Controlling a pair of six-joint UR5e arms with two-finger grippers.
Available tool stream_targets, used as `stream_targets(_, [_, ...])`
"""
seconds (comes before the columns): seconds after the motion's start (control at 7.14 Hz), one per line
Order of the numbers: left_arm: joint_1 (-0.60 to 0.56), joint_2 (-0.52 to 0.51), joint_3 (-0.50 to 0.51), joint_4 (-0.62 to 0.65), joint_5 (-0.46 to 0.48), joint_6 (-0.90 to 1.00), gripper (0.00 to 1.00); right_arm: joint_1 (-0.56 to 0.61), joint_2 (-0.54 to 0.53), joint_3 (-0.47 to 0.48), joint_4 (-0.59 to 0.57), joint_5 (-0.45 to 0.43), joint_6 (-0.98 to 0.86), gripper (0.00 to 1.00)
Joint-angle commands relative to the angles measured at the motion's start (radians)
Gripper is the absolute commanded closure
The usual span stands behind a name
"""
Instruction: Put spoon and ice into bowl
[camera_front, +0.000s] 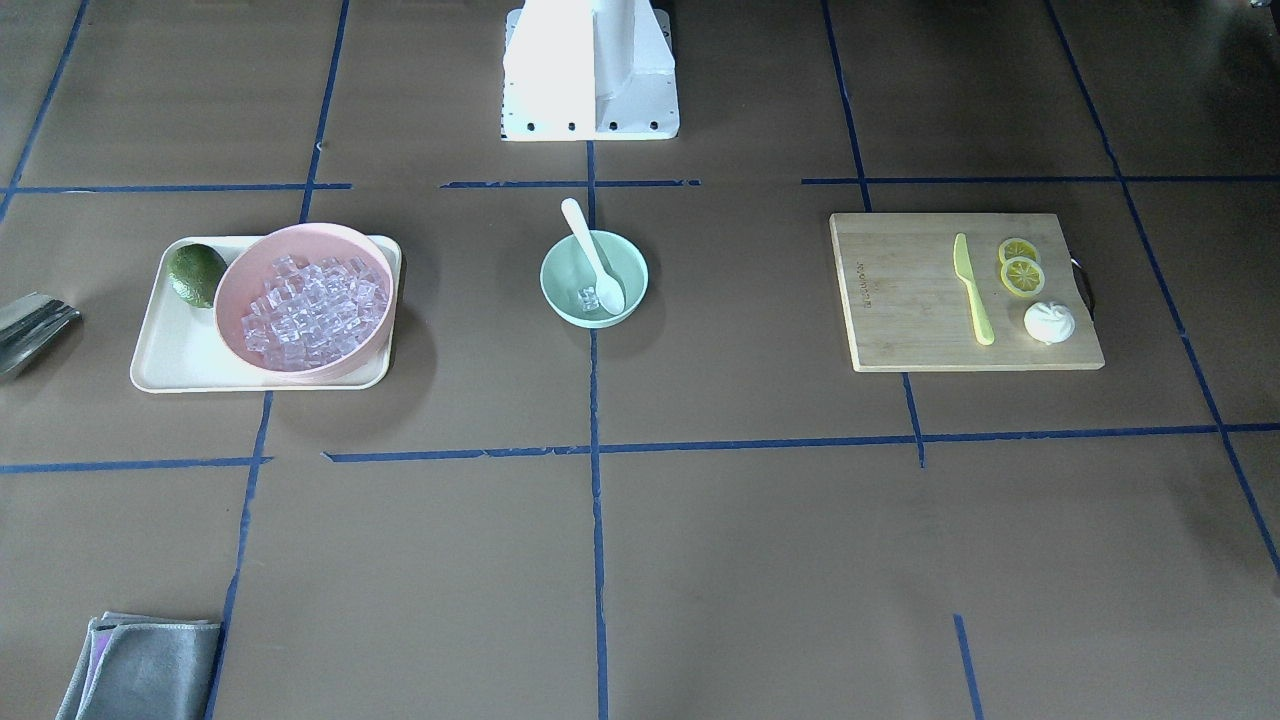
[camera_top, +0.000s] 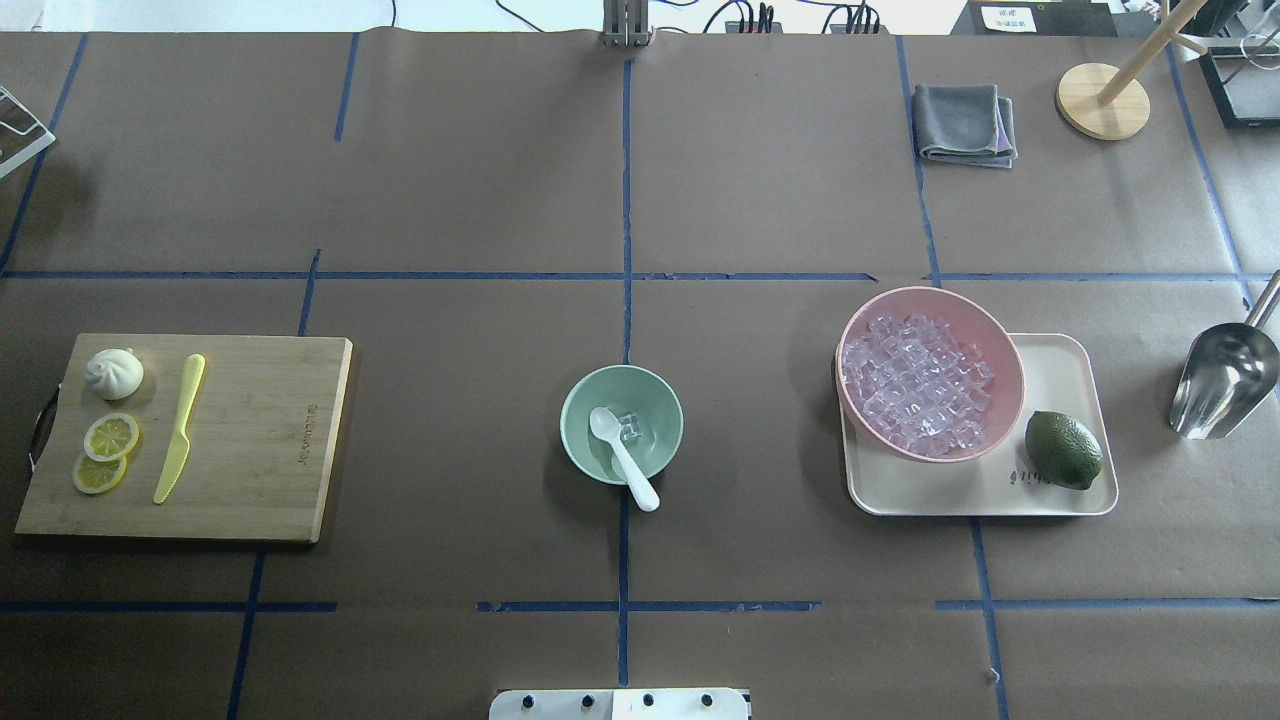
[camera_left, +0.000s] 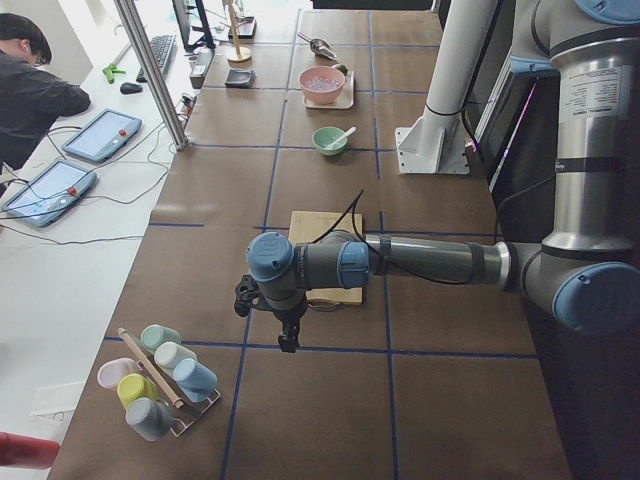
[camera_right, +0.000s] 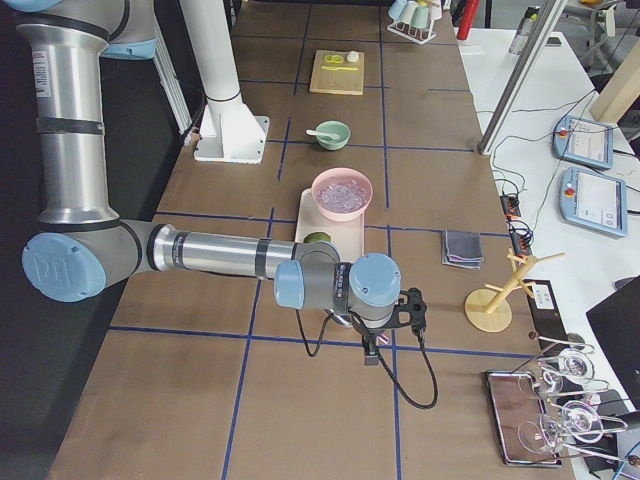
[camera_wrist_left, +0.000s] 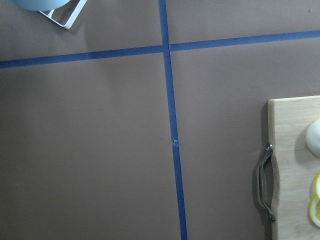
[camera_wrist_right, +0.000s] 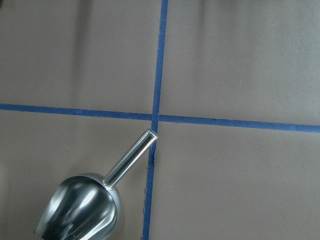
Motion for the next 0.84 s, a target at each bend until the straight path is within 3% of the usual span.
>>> stream_targets(0.0, [0.000, 0.005, 0.025, -0.007, 0.001, 0.012, 0.00, 0.002, 0.008, 0.001, -0.004, 0.005, 0.000, 0.00])
stream_targets(0.42, [-0.001, 0.006, 0.043, -0.021, 0.001, 0.015, 0.00, 0.002, 0.011, 0.002, -0.004, 0.005, 0.002, 0.00])
stream_targets(0.7, [-0.001, 0.006, 0.092, -0.096, 0.001, 0.014, 0.00, 0.004, 0.011, 0.002, -0.004, 0.005, 0.002, 0.00])
